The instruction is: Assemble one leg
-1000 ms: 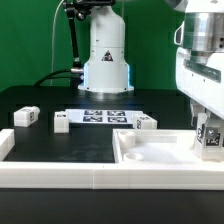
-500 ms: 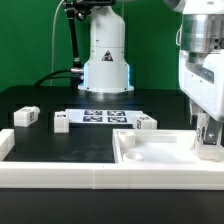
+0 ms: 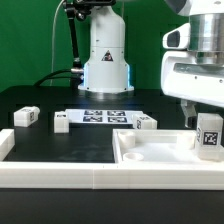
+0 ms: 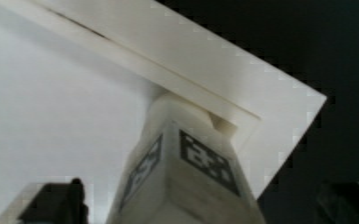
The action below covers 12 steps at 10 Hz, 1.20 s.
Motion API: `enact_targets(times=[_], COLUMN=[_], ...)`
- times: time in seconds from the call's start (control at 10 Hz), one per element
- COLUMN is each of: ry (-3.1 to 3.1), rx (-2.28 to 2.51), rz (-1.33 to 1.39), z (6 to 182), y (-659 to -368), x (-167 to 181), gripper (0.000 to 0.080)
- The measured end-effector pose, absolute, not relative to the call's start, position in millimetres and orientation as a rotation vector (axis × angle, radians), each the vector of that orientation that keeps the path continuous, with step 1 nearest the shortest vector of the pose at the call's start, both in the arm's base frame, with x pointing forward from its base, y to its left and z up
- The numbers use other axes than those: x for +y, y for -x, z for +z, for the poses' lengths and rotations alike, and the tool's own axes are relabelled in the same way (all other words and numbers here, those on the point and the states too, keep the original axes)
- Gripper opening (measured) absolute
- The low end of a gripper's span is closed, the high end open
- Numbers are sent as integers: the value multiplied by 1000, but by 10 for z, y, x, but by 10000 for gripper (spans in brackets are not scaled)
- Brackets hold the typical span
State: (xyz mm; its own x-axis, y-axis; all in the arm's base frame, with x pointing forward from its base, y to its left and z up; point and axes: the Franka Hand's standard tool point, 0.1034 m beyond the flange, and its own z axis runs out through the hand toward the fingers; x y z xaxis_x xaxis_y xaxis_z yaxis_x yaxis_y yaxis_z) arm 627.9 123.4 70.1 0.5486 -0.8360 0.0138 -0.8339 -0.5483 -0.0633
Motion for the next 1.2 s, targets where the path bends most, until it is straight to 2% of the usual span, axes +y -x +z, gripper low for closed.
enact_targets(times=[0.9, 1.2], ry=[3087, 3092], rx=[445, 389], rz=[-100, -130], z=[731, 746], y=[-6320, -6347], x=[1191, 1177], gripper=[649, 608])
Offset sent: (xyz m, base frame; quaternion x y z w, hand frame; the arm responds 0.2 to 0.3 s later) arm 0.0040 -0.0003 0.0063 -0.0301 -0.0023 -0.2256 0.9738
